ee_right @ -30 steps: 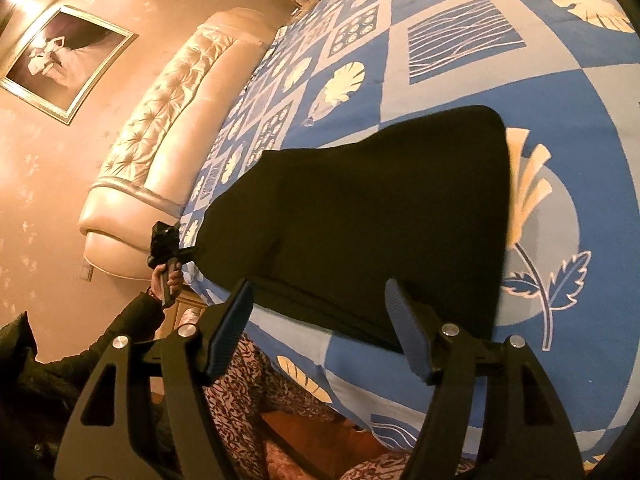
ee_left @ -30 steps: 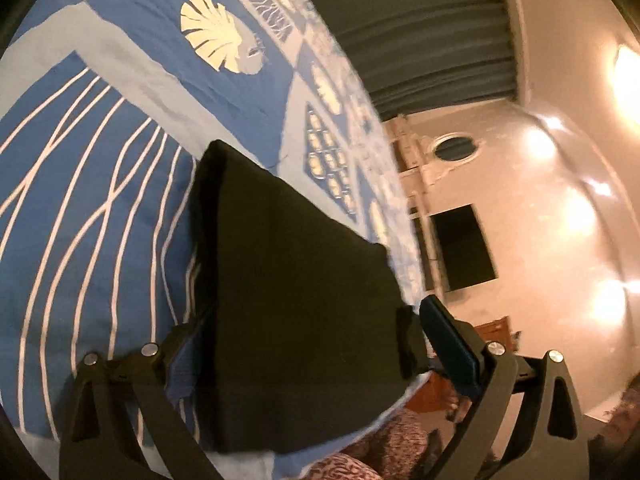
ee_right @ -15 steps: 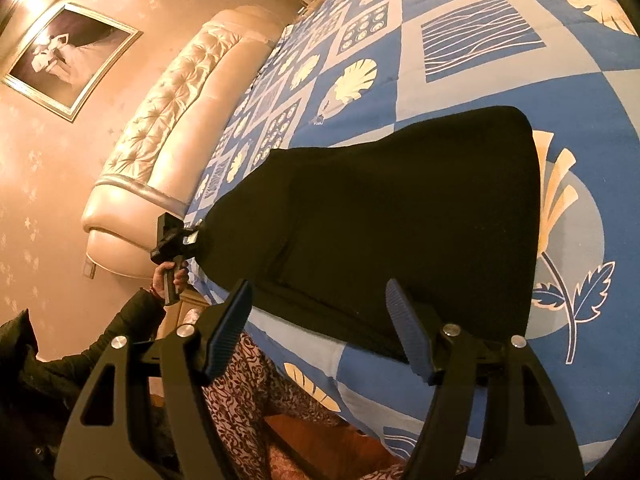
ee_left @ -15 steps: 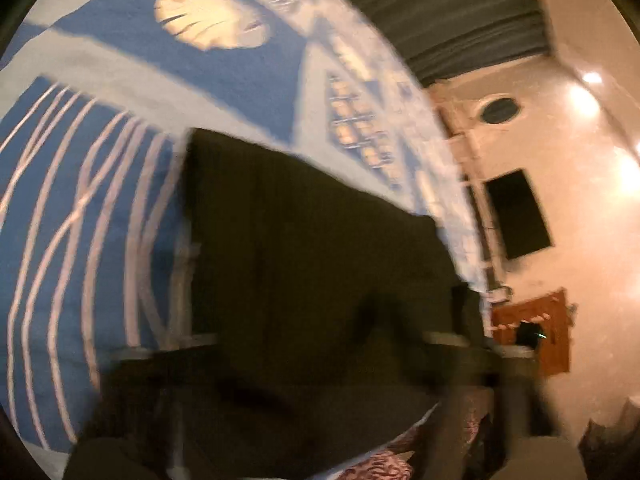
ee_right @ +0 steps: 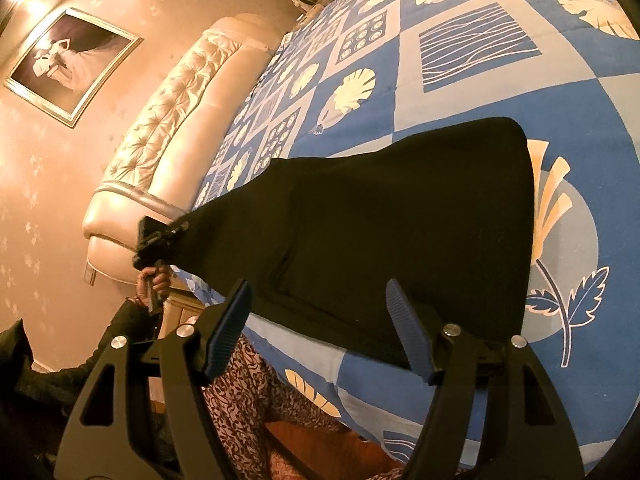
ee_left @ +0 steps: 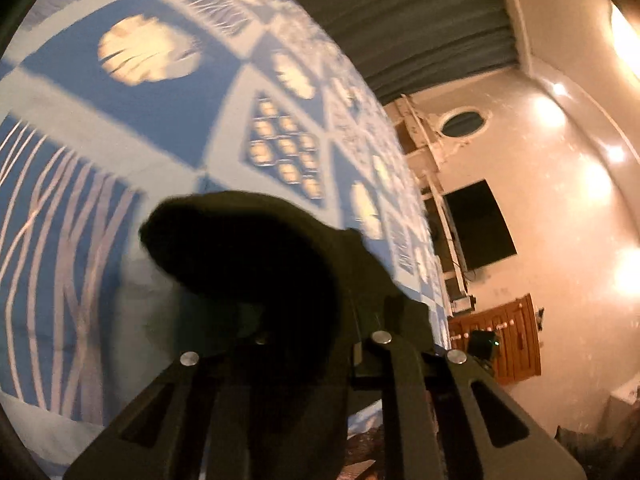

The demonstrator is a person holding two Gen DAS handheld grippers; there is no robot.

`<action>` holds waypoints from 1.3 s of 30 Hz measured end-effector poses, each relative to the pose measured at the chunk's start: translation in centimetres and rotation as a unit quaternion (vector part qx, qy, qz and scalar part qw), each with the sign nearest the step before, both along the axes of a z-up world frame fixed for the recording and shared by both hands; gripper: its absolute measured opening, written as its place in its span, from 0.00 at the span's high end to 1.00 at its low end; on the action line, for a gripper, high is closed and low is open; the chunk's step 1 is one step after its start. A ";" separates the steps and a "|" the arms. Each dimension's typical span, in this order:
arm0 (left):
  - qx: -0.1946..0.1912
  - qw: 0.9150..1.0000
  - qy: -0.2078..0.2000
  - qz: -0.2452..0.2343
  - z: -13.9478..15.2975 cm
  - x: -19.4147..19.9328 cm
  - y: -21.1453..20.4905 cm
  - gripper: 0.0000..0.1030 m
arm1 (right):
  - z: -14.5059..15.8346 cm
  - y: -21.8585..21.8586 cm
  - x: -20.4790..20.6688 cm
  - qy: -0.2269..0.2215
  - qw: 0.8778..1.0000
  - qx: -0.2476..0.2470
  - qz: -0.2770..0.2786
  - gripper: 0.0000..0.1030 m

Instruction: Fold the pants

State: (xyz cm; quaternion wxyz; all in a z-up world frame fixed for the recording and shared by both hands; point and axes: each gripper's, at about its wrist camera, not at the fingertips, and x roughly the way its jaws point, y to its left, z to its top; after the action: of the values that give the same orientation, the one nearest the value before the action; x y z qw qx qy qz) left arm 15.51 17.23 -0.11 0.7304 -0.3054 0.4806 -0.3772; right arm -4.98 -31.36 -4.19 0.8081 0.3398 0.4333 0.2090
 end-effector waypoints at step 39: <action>0.045 0.976 -0.055 -0.207 2.2 -7.8 -39.9 0.48 | -0.9 -4.1 -1.4 0.005 0.993 0.083 -0.084 0.26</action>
State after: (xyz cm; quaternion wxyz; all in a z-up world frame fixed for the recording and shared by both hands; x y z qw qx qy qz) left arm 7.68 -22.71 2.07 0.6743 -0.1449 0.5093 -0.5147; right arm -6.37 -35.44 -5.12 0.7900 0.4416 0.3883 0.1739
